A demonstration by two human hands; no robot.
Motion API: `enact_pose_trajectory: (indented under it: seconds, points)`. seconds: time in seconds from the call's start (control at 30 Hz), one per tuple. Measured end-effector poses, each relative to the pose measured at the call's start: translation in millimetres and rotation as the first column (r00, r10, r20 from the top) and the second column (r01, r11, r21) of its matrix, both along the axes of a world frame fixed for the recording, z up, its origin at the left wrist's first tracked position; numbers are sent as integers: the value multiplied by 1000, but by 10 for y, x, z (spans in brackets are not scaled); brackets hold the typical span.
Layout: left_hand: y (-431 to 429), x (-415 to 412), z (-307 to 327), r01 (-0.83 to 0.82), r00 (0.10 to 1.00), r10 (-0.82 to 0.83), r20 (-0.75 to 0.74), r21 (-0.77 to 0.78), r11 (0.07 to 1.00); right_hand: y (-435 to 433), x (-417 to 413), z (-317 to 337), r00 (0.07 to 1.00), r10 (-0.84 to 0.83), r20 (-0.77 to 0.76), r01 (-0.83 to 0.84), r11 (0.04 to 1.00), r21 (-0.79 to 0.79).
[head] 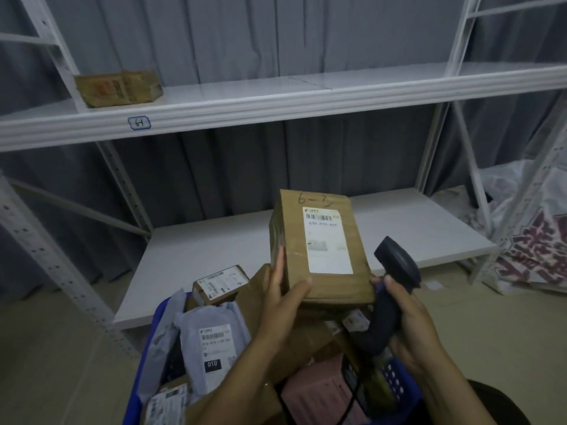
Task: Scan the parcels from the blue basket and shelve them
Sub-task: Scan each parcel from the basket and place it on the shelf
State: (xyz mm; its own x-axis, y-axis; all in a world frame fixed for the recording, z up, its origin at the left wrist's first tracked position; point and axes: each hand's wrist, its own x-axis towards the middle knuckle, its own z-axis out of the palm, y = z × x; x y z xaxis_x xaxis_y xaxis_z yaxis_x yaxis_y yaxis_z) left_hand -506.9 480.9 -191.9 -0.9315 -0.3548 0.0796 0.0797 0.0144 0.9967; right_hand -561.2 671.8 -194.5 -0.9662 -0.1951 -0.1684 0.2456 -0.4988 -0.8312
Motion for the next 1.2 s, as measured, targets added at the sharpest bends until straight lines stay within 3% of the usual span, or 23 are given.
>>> enact_pose_trajectory:
  seconds: [0.13, 0.3, 0.5, 0.73, 0.87, 0.93, 1.07, 1.2]
  points:
    - [-450, 389, -70, -44, 999, 43, -5, -57, 997, -374, 198, -78, 985, 164, 47, -167, 983, 71]
    - [-748, 748, -182, -129, 991, 131, 36, -53, 990, -724, 342, -83, 962, 272, 29, -273, 948, 162]
    - [-962, 1060, -291, -209, 975, 219, 46, -162, 964, -1020, 512, -101, 923, 385, 14, -367, 868, 334]
    - [-992, 1195, -592, -234, 955, 271, 118, -259, 937, -1115, 652, -207, 894, 447, 13, -361, 704, 612]
    - [-1013, 1201, -701, -233, 950, 280, 140, -279, 932, -1048, 680, -33, 924, 369, -105, -187, 672, 716]
    - [-997, 1183, -723, -238, 947, 289, 137, -301, 923, -965, 679, 100, 933, 348, -94, -177, 671, 720]
    - [-917, 1152, -749, -247, 938, 317, 141, -370, 896, -773, 696, 349, 894, 441, 78, -391, 684, 616]
    - [-867, 1156, -788, -243, 922, 349, 169, -451, 859, -670, 754, 506, 902, 420, 101, -391, 694, 605]
